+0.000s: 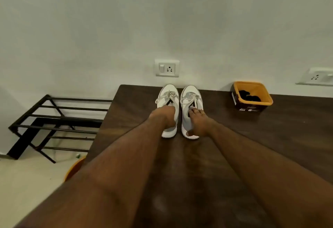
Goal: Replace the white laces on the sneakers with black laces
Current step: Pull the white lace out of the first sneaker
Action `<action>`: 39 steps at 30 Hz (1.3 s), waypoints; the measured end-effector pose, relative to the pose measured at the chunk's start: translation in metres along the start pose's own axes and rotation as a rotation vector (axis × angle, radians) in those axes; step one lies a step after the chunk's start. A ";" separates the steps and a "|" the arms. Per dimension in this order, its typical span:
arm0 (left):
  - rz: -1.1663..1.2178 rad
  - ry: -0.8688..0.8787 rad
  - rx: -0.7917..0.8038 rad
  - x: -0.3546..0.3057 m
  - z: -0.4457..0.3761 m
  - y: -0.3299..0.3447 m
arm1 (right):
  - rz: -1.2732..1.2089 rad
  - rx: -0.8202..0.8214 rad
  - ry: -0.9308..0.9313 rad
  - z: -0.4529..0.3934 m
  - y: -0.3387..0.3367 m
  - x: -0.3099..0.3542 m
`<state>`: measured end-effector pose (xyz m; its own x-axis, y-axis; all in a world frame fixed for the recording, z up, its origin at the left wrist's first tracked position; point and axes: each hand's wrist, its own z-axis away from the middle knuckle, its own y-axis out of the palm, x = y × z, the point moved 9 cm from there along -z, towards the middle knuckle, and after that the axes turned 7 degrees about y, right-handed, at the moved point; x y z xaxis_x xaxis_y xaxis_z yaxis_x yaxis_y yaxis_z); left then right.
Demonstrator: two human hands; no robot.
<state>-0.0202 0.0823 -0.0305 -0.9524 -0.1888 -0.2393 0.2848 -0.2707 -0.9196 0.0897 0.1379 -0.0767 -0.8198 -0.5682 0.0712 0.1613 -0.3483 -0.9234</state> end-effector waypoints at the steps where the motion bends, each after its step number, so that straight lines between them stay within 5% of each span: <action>1: -0.017 -0.012 0.044 0.000 -0.003 0.008 | -0.026 0.003 -0.006 -0.001 0.003 0.000; 10: -0.048 0.001 -0.032 0.003 -0.009 0.022 | -0.066 -0.123 -0.018 0.007 -0.010 0.004; 19: 0.041 0.011 -0.169 -0.034 0.090 0.026 | -0.178 -0.222 0.021 0.116 -0.026 -0.005; 32: -0.062 0.100 -0.229 -0.088 0.273 0.124 | -0.143 -0.203 -0.036 0.309 0.100 0.046; 39: 0.307 -0.011 -0.197 -0.063 0.277 0.131 | -0.617 -0.386 -0.161 0.324 0.086 0.026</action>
<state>0.1077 -0.2028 -0.0495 -0.8240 -0.2438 -0.5114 0.5301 -0.0133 -0.8478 0.2605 -0.1486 -0.0316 -0.6037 -0.4667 0.6463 -0.5307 -0.3696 -0.7627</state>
